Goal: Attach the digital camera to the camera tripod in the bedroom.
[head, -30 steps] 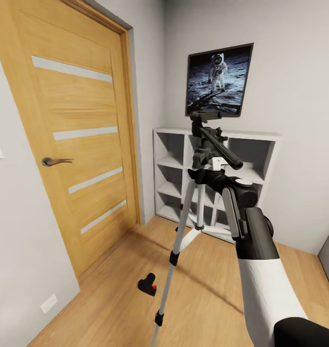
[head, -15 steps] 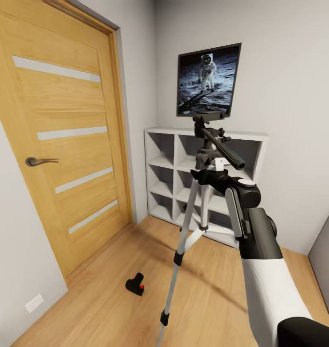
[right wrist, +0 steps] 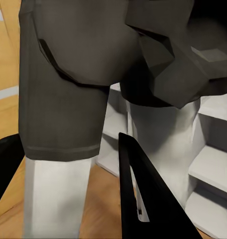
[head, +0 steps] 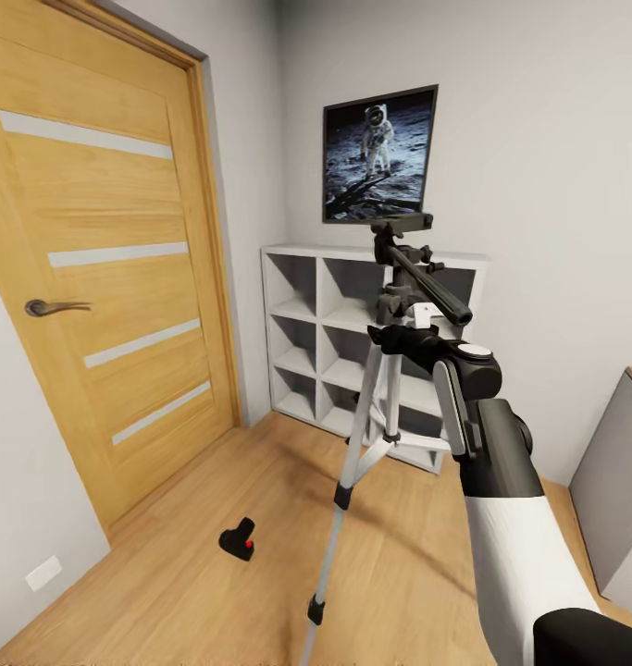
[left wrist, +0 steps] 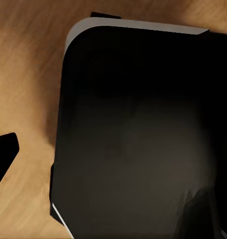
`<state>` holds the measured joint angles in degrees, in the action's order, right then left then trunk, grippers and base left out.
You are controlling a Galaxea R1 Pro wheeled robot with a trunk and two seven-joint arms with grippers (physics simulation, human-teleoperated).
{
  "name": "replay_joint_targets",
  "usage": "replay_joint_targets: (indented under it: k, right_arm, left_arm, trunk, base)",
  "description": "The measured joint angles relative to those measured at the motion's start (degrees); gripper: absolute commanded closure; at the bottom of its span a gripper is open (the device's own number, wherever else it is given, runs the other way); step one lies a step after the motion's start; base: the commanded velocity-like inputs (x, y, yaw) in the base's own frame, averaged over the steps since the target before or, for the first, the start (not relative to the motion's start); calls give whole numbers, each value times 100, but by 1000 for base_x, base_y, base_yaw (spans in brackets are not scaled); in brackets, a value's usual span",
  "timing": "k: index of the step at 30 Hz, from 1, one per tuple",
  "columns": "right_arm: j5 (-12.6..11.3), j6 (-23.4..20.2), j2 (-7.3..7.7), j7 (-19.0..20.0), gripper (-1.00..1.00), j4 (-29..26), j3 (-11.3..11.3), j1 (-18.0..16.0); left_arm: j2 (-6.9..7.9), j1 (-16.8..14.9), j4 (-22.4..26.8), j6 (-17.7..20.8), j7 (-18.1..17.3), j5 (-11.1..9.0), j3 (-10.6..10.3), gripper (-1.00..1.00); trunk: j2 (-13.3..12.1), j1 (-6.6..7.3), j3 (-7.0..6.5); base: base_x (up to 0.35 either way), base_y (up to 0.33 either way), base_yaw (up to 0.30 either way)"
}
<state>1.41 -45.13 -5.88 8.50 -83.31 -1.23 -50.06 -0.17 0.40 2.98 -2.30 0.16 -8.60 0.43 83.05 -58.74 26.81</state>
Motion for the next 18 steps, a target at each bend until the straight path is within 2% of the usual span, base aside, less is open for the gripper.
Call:
replay_joint_targets:
  k: [18]
  right_arm:
    - [0, 3, 0, 0, 100, -14, 13, 0]
  left_arm:
    - [0, 0, 0, 0, 0, 10, 0, -100]
  trunk:
    - [0, 0, 0]
  base:
    - [-81, -290, 0]
